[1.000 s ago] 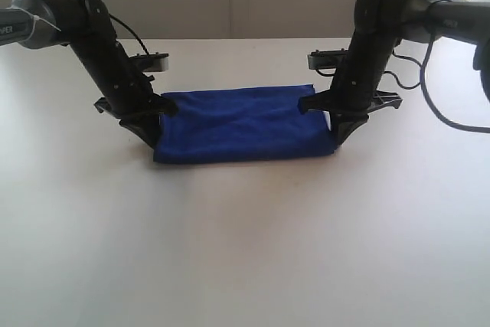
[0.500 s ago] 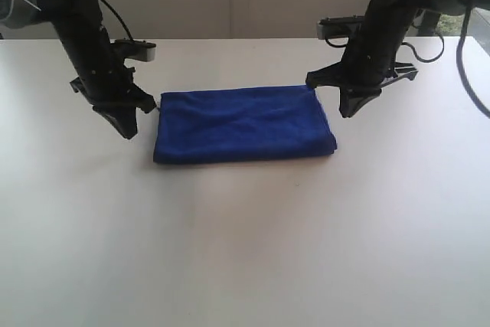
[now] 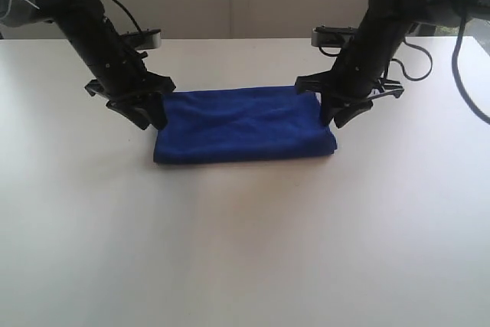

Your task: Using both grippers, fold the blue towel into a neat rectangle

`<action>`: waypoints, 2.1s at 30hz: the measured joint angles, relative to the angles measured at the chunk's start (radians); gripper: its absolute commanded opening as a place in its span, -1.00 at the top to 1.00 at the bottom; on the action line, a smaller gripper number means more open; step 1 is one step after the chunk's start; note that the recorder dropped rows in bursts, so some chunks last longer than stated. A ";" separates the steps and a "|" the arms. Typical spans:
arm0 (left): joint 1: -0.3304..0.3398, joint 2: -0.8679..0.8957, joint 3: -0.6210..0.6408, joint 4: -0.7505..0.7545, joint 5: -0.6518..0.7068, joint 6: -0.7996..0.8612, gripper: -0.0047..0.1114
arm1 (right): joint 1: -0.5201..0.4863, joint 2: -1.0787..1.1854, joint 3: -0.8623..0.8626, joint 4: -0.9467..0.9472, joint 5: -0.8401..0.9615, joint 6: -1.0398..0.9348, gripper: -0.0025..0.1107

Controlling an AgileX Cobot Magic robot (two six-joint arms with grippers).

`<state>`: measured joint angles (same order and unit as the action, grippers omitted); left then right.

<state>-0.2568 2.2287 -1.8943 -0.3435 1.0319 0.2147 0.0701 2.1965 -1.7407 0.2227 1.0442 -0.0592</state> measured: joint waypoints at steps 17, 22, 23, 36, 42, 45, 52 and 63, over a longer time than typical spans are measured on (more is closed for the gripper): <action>-0.010 0.051 0.073 -0.028 -0.058 -0.013 0.92 | 0.000 0.056 0.029 0.011 -0.003 -0.004 0.96; -0.012 0.053 0.073 -0.033 -0.028 0.015 0.92 | 0.000 0.056 0.041 0.013 0.005 -0.004 0.96; -0.012 0.053 0.073 -0.033 -0.022 0.018 0.92 | 0.000 0.054 0.050 0.015 0.001 -0.004 0.96; -0.012 0.053 0.073 -0.031 0.059 0.048 0.92 | 0.006 -0.014 0.177 0.026 -0.015 -0.004 0.96; -0.012 0.053 0.073 -0.029 0.093 0.063 0.92 | 0.017 -0.043 0.235 0.026 -0.033 -0.004 0.96; -0.012 0.053 0.073 -0.029 0.093 0.067 0.92 | 0.019 -0.053 0.259 0.029 -0.050 0.000 0.96; -0.012 0.053 0.073 -0.029 0.093 0.067 0.92 | 0.019 -0.064 0.280 0.033 -0.089 0.000 0.96; -0.012 0.053 0.073 -0.026 0.091 0.051 -0.03 | 0.020 -0.066 0.284 0.038 -0.121 0.015 0.47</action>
<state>-0.2685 2.2820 -1.8211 -0.3693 1.1230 0.2657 0.0897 2.1305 -1.4563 0.2605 0.9237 -0.0447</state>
